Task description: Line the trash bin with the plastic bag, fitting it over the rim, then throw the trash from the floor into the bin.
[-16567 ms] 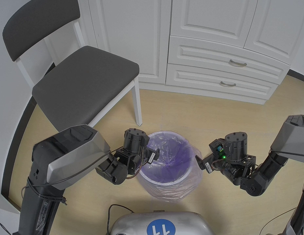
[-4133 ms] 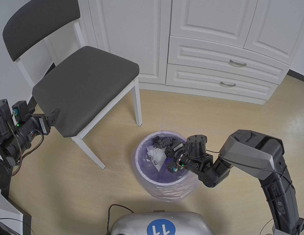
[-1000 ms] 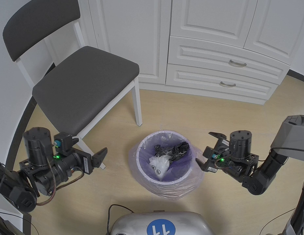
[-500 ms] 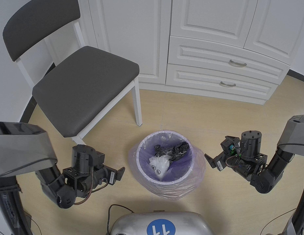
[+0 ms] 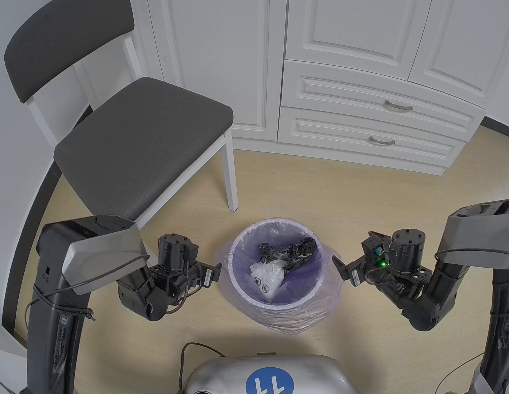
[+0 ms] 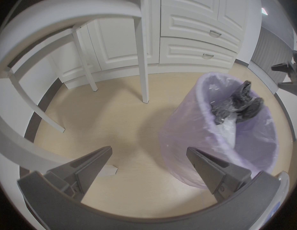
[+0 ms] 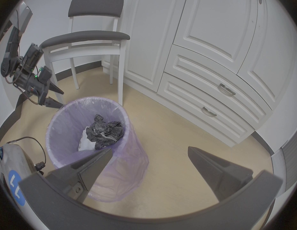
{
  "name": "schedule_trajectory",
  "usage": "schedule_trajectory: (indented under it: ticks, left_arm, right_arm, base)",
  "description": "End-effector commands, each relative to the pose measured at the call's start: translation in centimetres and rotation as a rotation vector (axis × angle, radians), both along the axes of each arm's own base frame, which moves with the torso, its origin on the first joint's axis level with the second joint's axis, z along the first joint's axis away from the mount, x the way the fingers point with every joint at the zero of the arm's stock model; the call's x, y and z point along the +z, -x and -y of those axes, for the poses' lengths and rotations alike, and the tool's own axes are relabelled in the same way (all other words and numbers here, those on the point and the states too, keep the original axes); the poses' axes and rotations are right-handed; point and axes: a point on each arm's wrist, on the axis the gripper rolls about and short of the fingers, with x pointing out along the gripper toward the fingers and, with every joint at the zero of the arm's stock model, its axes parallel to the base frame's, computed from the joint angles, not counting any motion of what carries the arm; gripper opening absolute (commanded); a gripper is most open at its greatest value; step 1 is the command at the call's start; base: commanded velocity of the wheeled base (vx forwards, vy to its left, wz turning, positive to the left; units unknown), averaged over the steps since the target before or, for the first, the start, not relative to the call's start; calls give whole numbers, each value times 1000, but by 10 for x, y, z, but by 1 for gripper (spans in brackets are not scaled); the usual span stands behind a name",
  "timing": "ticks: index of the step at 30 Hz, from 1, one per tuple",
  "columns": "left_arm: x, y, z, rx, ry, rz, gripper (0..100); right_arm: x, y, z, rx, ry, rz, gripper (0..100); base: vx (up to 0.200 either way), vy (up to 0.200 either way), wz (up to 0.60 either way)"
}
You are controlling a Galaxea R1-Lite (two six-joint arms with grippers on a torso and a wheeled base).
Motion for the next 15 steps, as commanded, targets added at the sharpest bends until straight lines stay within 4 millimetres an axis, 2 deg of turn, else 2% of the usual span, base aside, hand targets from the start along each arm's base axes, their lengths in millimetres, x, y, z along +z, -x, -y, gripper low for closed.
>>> schedule_trajectory:
  ticks: [1,12,15]
  left_arm:
    - [-28,-31,1,25,-17,-24,100]
    - [-22,-69,19,22,-38,-12,100]
    - [-19,-71,19,64,-73,-27,100]
  right_arm:
    - [-22,-15,-8,2,-15,16,100]
    - [-13,-34,-19,12,-63,112,100]
    - [-9,-33,-20,16,-67,122,100]
  base:
    - [0,0,0]
    - [0,0,0]
    - [0,0,0]
